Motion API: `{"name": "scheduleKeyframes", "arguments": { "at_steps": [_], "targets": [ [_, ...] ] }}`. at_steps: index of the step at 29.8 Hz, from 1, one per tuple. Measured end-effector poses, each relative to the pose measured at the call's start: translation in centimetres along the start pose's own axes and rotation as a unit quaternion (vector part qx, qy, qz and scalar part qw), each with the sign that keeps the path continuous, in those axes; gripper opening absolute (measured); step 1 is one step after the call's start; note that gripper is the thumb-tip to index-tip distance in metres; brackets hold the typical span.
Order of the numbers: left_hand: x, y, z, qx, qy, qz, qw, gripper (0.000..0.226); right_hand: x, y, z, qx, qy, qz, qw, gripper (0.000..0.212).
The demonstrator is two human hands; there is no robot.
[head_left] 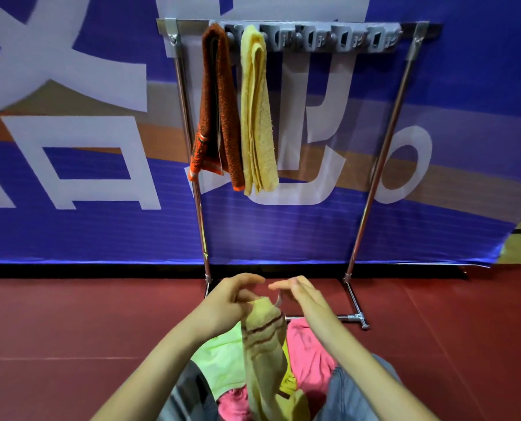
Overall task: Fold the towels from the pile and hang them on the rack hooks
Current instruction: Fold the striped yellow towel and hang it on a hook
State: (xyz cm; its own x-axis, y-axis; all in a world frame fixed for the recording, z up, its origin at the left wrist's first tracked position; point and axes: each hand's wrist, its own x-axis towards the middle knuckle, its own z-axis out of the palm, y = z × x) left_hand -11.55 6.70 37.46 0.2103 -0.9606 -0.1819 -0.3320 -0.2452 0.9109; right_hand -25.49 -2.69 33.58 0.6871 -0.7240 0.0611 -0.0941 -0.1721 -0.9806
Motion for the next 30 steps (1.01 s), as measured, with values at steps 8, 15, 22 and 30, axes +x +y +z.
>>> {"name": "scheduleKeyframes", "arguments": {
  "at_steps": [8,15,22,30],
  "targets": [
    [-0.4,1.3,0.2,0.054,-0.052,0.072,0.995,0.050,0.4,0.6,-0.7,-0.050,-0.076,0.061,0.994,0.034],
    [-0.9,2.2,0.3,0.102,-0.091,0.080,0.987,0.051,0.7,1.8,-0.6,-0.015,-0.101,0.135,0.986,0.048],
    [-1.0,2.5,-0.9,0.180,-0.069,0.100,0.976,0.044,-0.4,3.7,-2.5,-0.060,-0.200,0.239,0.948,0.071],
    [-0.8,1.9,-2.0,0.294,-0.009,0.110,0.950,0.045,-0.9,1.9,-7.1,-0.137,-0.143,0.084,0.977,0.025]
  ]
}}
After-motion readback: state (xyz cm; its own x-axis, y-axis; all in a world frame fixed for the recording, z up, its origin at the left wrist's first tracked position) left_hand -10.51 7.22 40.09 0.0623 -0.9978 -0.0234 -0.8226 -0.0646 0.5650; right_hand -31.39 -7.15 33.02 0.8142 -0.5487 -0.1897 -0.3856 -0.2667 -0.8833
